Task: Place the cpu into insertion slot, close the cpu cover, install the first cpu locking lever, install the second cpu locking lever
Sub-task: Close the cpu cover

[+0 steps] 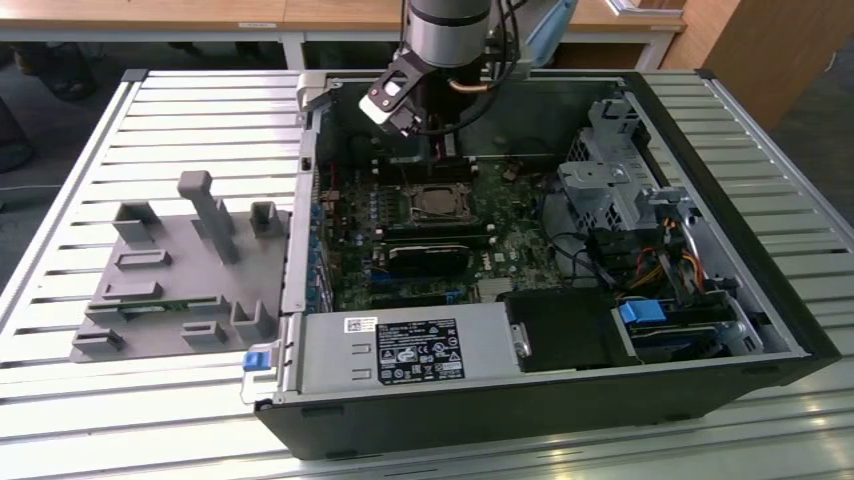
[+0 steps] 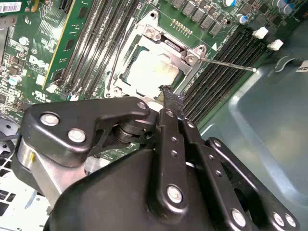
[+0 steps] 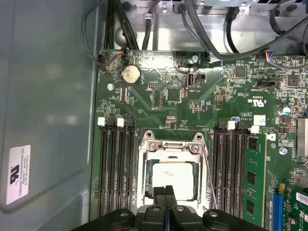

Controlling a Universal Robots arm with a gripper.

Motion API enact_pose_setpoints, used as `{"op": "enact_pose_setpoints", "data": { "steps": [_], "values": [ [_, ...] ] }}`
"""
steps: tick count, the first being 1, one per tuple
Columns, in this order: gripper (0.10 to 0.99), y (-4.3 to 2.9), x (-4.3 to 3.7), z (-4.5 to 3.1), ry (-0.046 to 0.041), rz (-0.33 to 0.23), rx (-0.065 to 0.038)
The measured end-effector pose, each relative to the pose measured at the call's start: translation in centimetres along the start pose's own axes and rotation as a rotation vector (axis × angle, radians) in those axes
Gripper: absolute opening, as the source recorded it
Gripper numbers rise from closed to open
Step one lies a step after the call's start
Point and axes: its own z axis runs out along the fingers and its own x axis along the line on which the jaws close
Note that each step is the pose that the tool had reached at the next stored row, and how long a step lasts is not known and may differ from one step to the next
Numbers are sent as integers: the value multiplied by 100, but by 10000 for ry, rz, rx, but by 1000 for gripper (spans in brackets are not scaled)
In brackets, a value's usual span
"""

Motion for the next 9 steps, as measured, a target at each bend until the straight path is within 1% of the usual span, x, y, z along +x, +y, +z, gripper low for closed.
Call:
{"op": "enact_pose_setpoints", "data": {
  "steps": [9],
  "values": [
    [106, -5, 4, -86, -1, 0, -15]
  ]
}}
